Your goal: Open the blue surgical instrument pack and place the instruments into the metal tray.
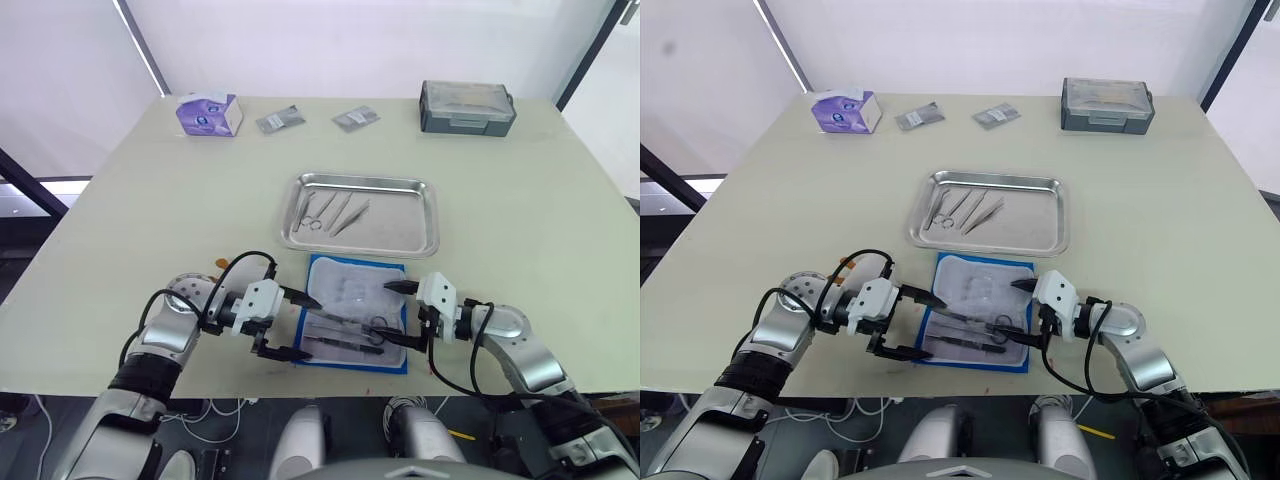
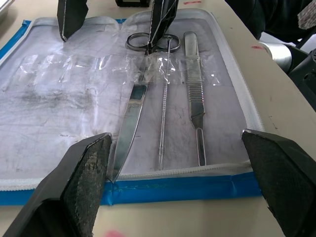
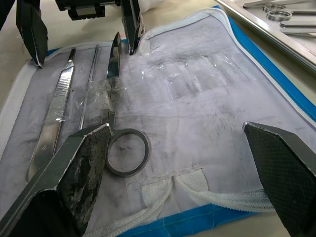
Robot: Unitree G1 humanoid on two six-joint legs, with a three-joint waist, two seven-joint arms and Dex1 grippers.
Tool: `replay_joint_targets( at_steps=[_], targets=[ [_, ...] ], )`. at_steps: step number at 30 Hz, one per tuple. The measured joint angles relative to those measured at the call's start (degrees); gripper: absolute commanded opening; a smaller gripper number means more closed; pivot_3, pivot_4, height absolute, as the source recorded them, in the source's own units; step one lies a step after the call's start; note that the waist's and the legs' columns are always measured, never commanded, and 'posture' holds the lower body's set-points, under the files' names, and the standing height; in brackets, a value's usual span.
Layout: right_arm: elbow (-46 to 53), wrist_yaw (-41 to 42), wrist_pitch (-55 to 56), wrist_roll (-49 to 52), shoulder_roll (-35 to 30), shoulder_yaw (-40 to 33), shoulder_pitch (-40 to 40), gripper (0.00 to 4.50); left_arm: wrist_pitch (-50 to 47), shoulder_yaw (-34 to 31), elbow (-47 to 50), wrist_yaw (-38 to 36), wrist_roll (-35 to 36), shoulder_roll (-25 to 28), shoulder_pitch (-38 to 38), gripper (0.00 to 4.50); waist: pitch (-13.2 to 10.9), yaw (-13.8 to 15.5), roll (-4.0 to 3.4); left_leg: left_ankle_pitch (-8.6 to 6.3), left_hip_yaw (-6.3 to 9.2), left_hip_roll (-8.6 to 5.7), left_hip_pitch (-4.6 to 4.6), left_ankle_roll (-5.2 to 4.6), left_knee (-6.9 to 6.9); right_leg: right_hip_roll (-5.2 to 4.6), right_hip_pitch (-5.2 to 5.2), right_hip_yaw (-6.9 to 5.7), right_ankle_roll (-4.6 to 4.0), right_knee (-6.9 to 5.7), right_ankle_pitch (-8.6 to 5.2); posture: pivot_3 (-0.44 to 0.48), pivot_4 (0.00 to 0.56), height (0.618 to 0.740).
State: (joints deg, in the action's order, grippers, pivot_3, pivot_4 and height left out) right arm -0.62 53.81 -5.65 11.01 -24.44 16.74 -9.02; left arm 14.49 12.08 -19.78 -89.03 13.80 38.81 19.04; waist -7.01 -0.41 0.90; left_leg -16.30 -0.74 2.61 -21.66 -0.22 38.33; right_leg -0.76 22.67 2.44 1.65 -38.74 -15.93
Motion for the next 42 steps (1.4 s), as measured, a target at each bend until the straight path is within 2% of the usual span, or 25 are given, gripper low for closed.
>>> replay_joint_targets(
  at_steps=[9,15,25,27,34,42],
  targets=[
    [0.2,0.1,-0.4,0.0,-0.7,-0.2,0.0,4.50,3.5,0.5,-4.7,-0.6,1.1,-2.5,1.0,4.45,0.2,0.6,-0.23,0.00,0.00,-0.13,0.03,-0.01,0.01,-0.10,-0.06,0.01,0.07,0.01,-0.03,0.000,0.150,0.731],
    [0.8,0.2,-1.4,0.1,-1.3,-0.7,0.5,4.50,5.4,2.0,-7.7,-0.9,1.1,-3.4,2.6,4.45,0.7,1.1,-0.77,-0.03,-0.03,-0.23,0.04,-0.06,0.00,-0.12,-0.09,0.10,0.17,0.03,-0.09,0.000,0.150,0.731],
    [5.3,0.3,-4.7,2.9,-1.8,-2.3,2.1,4.50,6.2,2.5,-8.6,-1.1,1.1,-3.7,3.3,4.45,0.7,1.3,-0.97,-0.05,0.04,-0.35,0.00,-0.10,0.01,-0.13,-0.11,0.21,0.27,0.03,-0.17,0.000,0.150,0.731],
    [11.0,2.0,-6.6,6.4,-3.9,-4.6,2.7,4.50,6.2,2.5,-8.7,-1.1,1.1,-3.8,3.3,4.45,0.6,1.2,-1.15,-0.05,0.02,-0.36,-0.02,-0.10,0.01,-0.14,-0.10,0.23,0.30,0.03,-0.18,0.000,0.150,0.731],
    [19.0,3.5,-8.5,11.7,-7.4,-8.2,5.1,4.50,6.2,2.6,-8.8,-1.1,1.1,-3.9,3.3,4.45,0.6,1.3,-1.19,-0.07,0.07,-0.39,-0.05,-0.12,0.01,-0.14,-0.11,0.23,0.33,0.09,-0.20,0.000,0.150,0.731],
    [27.5,6.6,-11.8,18.5,-18.2,-18.2,9.8,4.50,6.2,2.5,-8.9,-1.2,1.1,-3.9,3.2,4.45,0.5,1.2,-1.12,-0.07,0.09,-0.39,-0.06,-0.14,-0.01,-0.13,-0.13,0.22,0.49,0.19,-0.30,0.000,0.150,0.731]
  ],
)
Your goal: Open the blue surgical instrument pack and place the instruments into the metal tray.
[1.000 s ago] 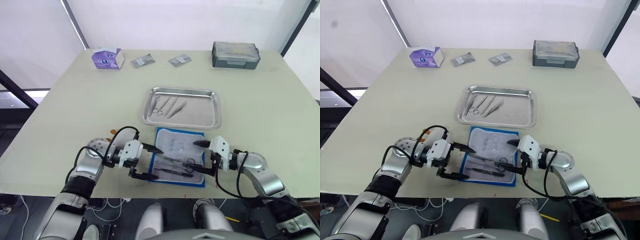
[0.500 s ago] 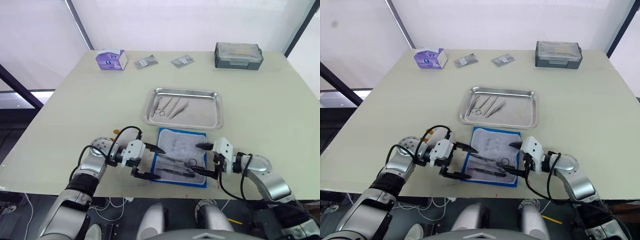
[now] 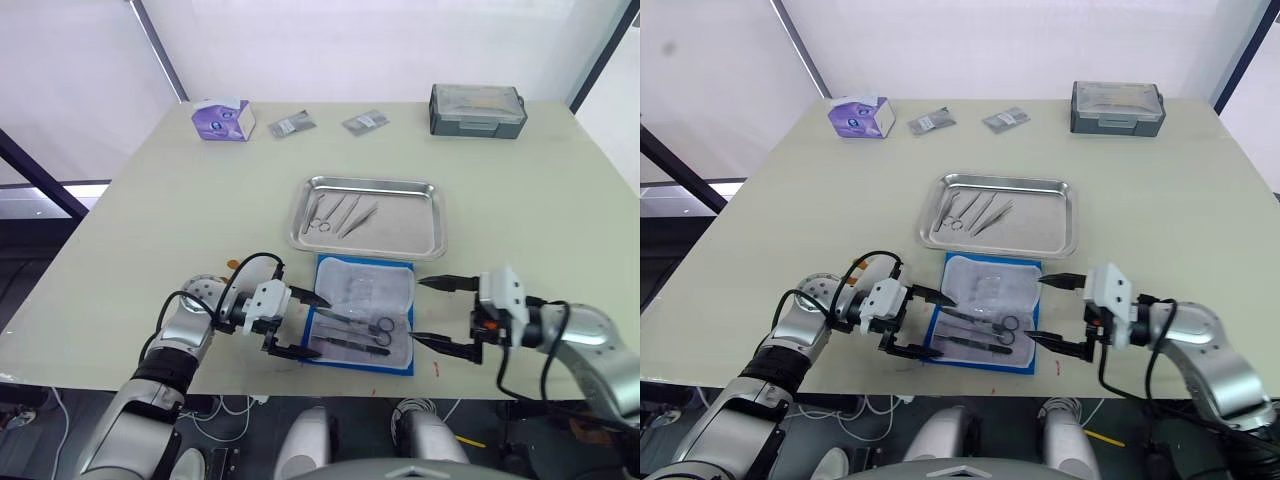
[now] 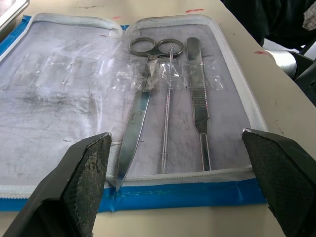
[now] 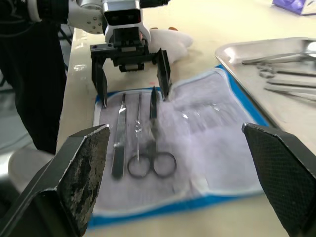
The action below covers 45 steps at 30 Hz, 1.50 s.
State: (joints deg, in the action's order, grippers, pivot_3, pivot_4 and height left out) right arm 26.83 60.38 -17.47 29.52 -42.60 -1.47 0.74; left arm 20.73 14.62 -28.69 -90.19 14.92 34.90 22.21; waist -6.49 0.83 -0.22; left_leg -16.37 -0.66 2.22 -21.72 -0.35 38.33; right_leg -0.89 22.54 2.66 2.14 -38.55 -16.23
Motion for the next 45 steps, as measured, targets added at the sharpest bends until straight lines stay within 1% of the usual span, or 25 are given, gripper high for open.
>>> replay_joint_targets(
  at_steps=[2,5,8,12,15,20,26,31,33,34,35,38,39,40,45],
  targets=[
    [1.0,0.8,-0.5,1.4,-1.2,-1.6,0.8,4.50,0.0,0.0,0.0,0.0,0.0,-0.1,0.0,4.45,-0.1,0.0,-0.01,0.00,0.02,0.00,-0.02,0.00,0.00,-0.01,-0.01,-0.01,0.00,0.02,0.00,0.000,0.150,0.731],
    [1.7,3.9,-1.0,4.2,-4.7,-6.1,4.0,4.50,0.1,0.1,-0.2,0.0,0.0,-0.3,0.1,4.45,-0.1,0.1,0.01,-0.01,0.04,-0.02,-0.02,-0.02,0.00,-0.02,-0.07,-0.01,0.00,0.07,0.01,0.000,0.150,0.731],
    [2.0,5.8,-1.1,6.6,-6.5,-10.1,5.3,4.50,0.4,0.1,-0.8,-0.1,0.0,-0.3,0.2,4.45,-0.1,0.0,-0.01,-0.02,0.05,-0.01,0.07,-0.03,0.00,-0.02,-0.16,-0.01,0.03,0.08,-0.02,0.000,0.150,0.731],
    [2.5,6.9,-1.3,8.0,-7.7,-11.2,6.2,4.50,0.7,0.2,-1.1,-0.2,0.1,-0.3,0.4,4.45,-0.1,0.0,-0.03,-0.02,0.08,-0.01,0.07,-0.03,0.00,-0.02,-0.19,-0.04,0.05,0.12,-0.03,0.000,0.150,0.731],
    [3.2,6.0,-2.0,7.6,-7.7,-11.1,6.0,4.50,0.8,0.3,-1.3,-0.2,0.2,-0.3,0.5,4.45,-0.1,0.0,-0.04,-0.02,0.10,-0.01,0.07,-0.03,-0.01,-0.02,-0.19,-0.06,0.05,0.12,-0.04,0.000,0.150,0.731],
    [5.2,0.7,-4.9,5.4,-7.2,-7.2,2.4,4.50,0.9,0.6,-1.4,-0.2,0.2,-0.3,0.7,4.45,-0.1,0.0,-0.07,-0.02,0.14,0.00,0.05,-0.03,0.00,-0.03,-0.20,-0.09,0.03,0.15,-0.05,0.000,0.150,0.731],
    [5.5,-7.1,-7.9,-0.5,-2.6,1.6,-5.8,4.50,0.9,0.7,-1.3,-0.2,0.4,-0.2,0.7,4.45,-0.1,0.1,-0.12,-0.02,0.20,-0.01,0.01,-0.03,0.00,-0.02,-0.19,-0.12,-0.01,0.18,-0.06,0.000,0.150,0.731],
    [5.5,-10.9,-10.3,-4.9,0.4,8.9,-9.8,4.50,0.8,0.9,-1.3,-0.2,0.5,-0.2,0.8,4.45,-0.1,0.1,-0.15,-0.02,0.25,-0.01,-0.02,-0.03,-0.01,-0.02,-0.19,-0.17,-0.08,0.23,-0.02,0.000,0.150,0.731],
    [5.5,-12.3,-12.5,-6.3,1.2,11.0,-10.6,4.50,0.8,0.9,-1.3,-0.2,0.6,-0.2,0.7,4.45,-0.1,0.0,-0.18,-0.02,0.28,-0.01,-0.02,-0.04,-0.01,-0.02,-0.19,-0.16,-0.10,0.23,-0.02,0.000,0.150,0.731],
    [5.1,-14.1,-15.8,-6.8,2.7,12.8,-12.9,4.50,0.8,0.9,-1.3,-0.1,0.6,0.0,0.7,4.45,-0.1,-0.1,-0.18,-0.02,0.34,-0.01,0.00,-0.04,-0.01,-0.02,-0.19,-0.14,-0.14,0.23,-0.04,0.000,0.150,0.731],
    [5.1,-14.2,-16.0,-6.8,2.8,12.9,-13.0,4.50,0.8,0.9,-1.3,-0.1,0.6,0.0,0.7,4.45,-0.1,-0.1,-0.20,-0.02,0.41,0.00,0.00,-0.04,-0.01,-0.01,-0.19,-0.14,-0.17,0.23,-0.05,0.000,0.150,0.731],
    [4.8,-15.9,-20.9,-8.3,4.6,17.5,-17.6,3.72,0.7,1.1,-1.0,-0.1,0.7,0.1,0.5,4.50,0.0,0.0,-0.40,-0.02,0.59,-0.01,-0.03,-0.04,-0.01,0.00,-0.18,-0.20,-0.26,0.23,0.00,0.000,0.150,0.731],
    [4.8,-15.9,-22.2,-9.0,4.5,19.0,-18.2,3.16,0.7,1.1,-0.8,-0.1,0.8,0.1,0.5,4.50,0.0,0.0,-0.39,-0.02,0.66,-0.02,-0.05,-0.04,-0.01,-0.02,-0.18,-0.26,-0.26,0.25,0.00,0.000,0.150,0.731],
    [4.8,-15.9,-23.0,-9.6,4.4,20.3,-18.4,2.73,0.6,1.1,-0.7,-0.1,0.9,0.1,0.5,4.50,0.0,0.0,-0.37,-0.02,0.71,-0.02,-0.09,-0.04,-0.01,-0.02,-0.18,-0.32,-0.27,0.32,0.00,0.000,0.150,0.731],
    [4.8,-16.8,-29.4,-13.3,3.6,26.4,-22.3,2.73,0.5,1.1,-0.6,-0.1,0.9,0.2,0.6,4.50,-0.1,-0.1,-0.42,-0.02,0.72,-0.03,-0.09,-0.04,-0.01,-0.02,-0.19,-0.31,-0.28,0.35,0.00,0.000,0.150,0.731]
  ],
)
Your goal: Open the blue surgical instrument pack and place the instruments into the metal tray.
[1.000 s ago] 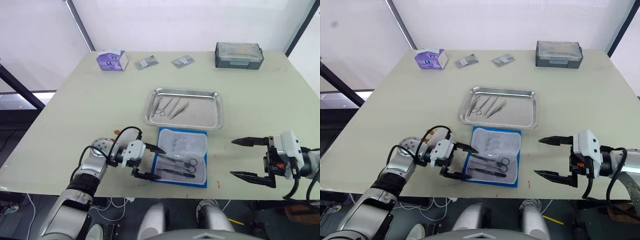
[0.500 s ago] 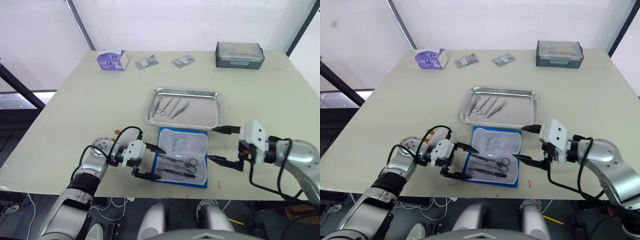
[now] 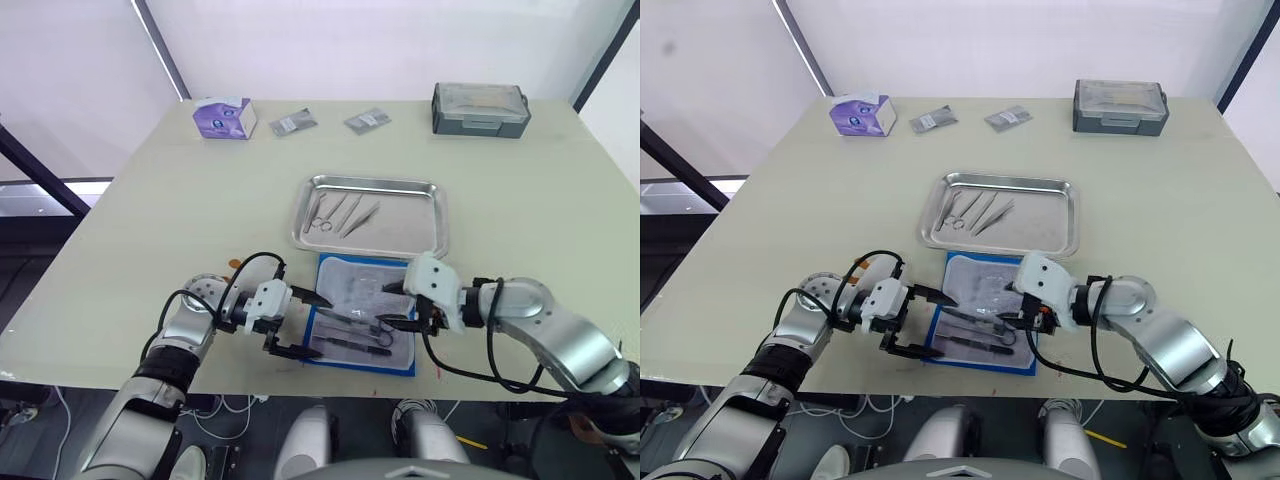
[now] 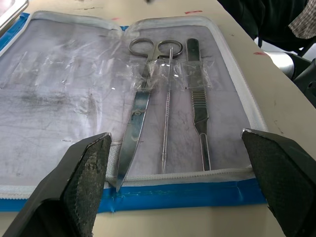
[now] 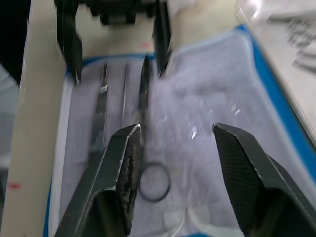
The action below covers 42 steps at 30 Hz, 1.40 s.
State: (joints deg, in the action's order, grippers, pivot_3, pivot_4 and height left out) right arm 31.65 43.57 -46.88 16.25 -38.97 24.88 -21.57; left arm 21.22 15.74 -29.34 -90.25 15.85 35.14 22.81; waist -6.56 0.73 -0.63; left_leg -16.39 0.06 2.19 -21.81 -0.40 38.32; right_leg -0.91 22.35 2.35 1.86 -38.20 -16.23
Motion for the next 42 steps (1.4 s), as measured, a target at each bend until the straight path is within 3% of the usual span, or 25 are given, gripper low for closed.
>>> replay_joint_targets(
  at_steps=[8,16,42],
  targets=[
    [1.0,-2.4,-10.6,-2.5,1.8,7.1,-5.1,2.73,-0.1,0.1,0.1,0.0,0.0,0.0,0.1,4.50,0.0,0.0,0.01,0.00,0.06,0.00,-0.02,0.00,0.00,-0.01,0.01,-0.05,0.00,0.01,0.00,0.000,0.150,0.731],
    [0.9,-4.8,-13.6,-5.2,3.3,9.9,-6.4,2.73,-0.2,0.1,0.2,0.0,0.0,0.0,0.1,4.50,0.0,0.0,0.01,0.00,0.08,0.00,-0.03,0.00,0.00,-0.01,0.02,-0.08,0.01,0.03,-0.02,0.000,0.150,0.731],
    [1.0,-2.1,-12.9,-8.1,0.8,14.5,-9.1,2.73,-0.6,0.2,0.7,0.1,0.0,0.2,-0.1,4.50,0.0,-0.1,0.03,0.00,0.14,0.02,-0.04,0.00,-0.05,-0.04,0.00,-0.15,0.08,0.16,-0.13,0.000,0.150,0.731]
  ],
)
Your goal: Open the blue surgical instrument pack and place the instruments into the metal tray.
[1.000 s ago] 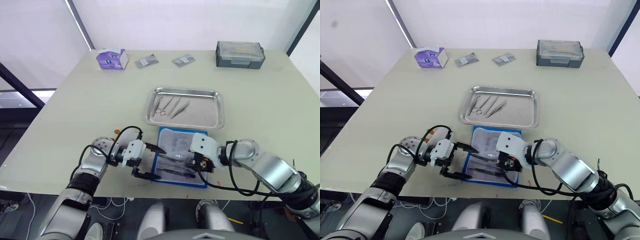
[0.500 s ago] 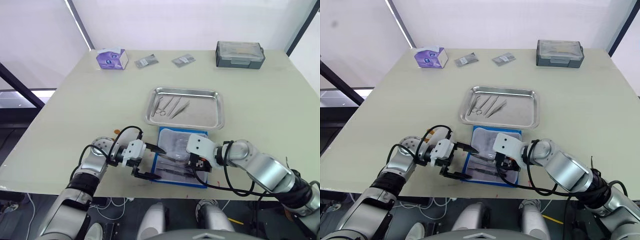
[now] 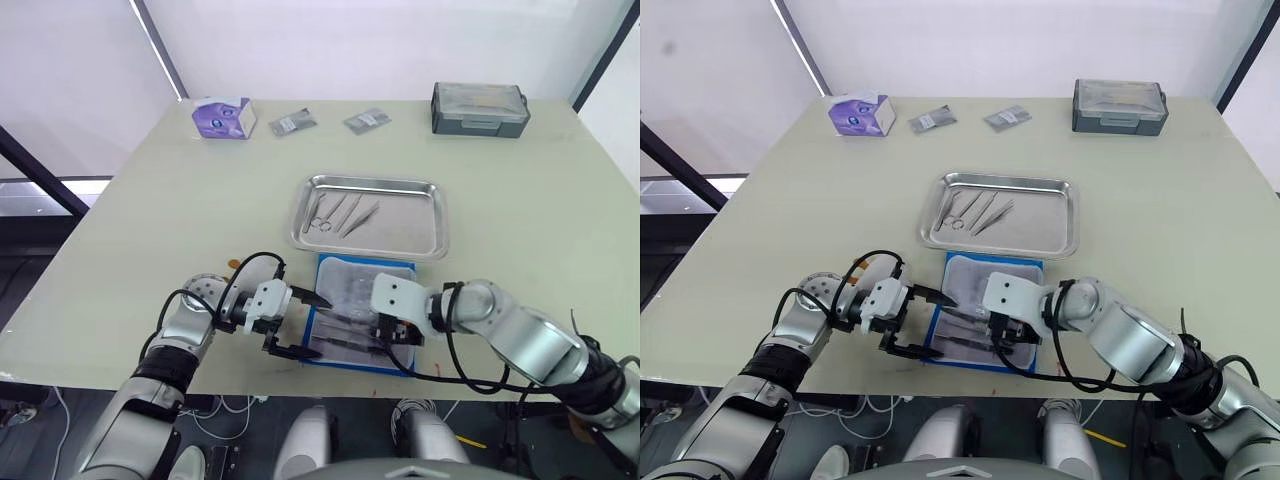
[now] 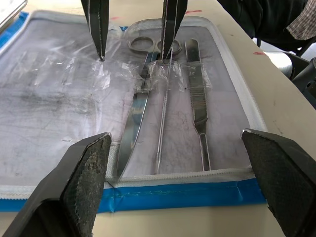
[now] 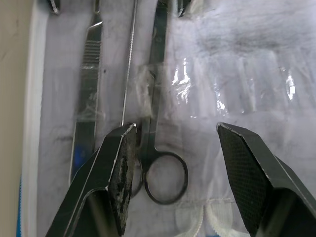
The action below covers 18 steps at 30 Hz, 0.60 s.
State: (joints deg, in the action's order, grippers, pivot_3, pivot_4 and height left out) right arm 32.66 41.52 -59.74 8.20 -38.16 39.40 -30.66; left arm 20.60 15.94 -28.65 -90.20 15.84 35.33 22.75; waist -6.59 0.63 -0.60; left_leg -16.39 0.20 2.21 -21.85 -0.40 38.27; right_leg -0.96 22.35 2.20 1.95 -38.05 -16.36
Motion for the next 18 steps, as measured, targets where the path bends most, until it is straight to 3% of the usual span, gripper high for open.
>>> replay_joint_targets(
  at_steps=[8,11,16,18],
  targets=[
    [-0.7,1.4,1.4,0.0,-0.8,-0.4,0.0,2.73,0.0,0.0,-0.1,0.0,0.0,0.0,0.1,4.50,0.0,0.0,0.01,0.00,0.00,0.00,0.00,0.00,-0.01,-0.01,0.00,-0.01,0.01,0.01,-0.01,0.000,0.150,0.731],
    [-1.0,1.9,1.8,0.1,-0.7,-0.5,0.3,1.95,0.0,0.0,-0.1,0.0,0.0,0.0,0.1,4.50,0.0,0.0,0.02,0.00,0.01,0.01,0.00,0.00,-0.01,-0.01,0.00,-0.02,0.00,0.01,-0.01,0.000,0.150,0.731],
    [-0.9,2.4,2.7,0.2,-0.4,-0.5,1.1,0.04,0.0,0.1,-0.2,0.0,0.0,0.0,0.2,4.50,0.0,0.0,0.03,0.00,0.01,0.01,0.00,0.00,-0.01,-0.01,0.00,-0.01,0.02,0.02,-0.02,0.000,0.150,0.731],
    [-0.9,2.4,3.0,0.1,-0.5,-0.5,1.2,0.04,0.0,0.2,-0.2,0.0,0.0,0.0,0.3,4.50,0.0,0.0,0.03,0.00,0.02,0.01,0.00,0.00,-0.01,-0.01,0.00,-0.02,0.02,0.02,-0.02,0.000,0.150,0.731]
  ],
)
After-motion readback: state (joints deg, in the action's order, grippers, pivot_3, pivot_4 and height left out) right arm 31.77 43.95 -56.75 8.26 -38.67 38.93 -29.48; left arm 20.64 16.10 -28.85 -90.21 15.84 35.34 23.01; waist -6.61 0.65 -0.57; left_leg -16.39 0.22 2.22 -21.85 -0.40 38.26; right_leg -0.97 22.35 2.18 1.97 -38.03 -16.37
